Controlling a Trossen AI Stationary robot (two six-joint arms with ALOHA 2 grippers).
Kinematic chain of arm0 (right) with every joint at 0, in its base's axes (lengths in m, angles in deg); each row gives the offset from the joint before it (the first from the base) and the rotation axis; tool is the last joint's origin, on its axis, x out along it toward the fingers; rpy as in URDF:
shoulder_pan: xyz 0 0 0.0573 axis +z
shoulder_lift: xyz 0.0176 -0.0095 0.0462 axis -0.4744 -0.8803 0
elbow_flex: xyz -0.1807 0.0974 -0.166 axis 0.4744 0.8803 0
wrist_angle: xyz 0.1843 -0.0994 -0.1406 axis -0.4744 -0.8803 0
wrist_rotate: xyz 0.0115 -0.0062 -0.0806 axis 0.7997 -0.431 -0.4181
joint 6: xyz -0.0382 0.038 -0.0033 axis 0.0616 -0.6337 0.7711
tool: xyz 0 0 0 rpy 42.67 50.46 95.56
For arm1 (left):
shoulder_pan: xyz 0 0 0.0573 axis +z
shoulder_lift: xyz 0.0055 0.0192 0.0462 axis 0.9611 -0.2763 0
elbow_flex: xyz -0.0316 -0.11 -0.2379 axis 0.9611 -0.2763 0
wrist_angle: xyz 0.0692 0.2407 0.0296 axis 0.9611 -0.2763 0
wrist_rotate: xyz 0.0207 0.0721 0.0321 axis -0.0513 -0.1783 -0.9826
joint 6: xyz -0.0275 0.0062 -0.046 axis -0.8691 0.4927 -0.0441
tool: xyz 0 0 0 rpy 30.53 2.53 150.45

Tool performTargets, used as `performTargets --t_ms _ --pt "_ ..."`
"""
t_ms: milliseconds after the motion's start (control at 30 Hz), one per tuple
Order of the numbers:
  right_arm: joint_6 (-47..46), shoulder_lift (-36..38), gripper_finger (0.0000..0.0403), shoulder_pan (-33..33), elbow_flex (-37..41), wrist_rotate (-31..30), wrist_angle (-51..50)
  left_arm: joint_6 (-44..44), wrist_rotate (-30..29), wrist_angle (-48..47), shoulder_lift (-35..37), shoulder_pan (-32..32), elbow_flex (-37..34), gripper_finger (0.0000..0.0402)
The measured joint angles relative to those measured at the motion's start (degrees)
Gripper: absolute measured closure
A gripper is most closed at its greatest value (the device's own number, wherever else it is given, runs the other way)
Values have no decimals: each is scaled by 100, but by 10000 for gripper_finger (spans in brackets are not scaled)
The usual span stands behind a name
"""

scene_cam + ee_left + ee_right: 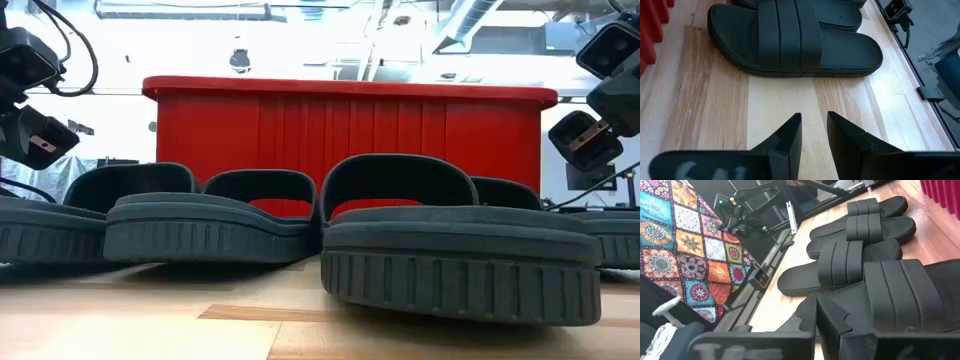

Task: Pick and place slides into bin

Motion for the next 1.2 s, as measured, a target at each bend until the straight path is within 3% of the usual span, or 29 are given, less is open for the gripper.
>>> performTargets --t_ms 1200 --pt "0 -1 403 -1 0 0 1 0 0 0 0 1 0 320"
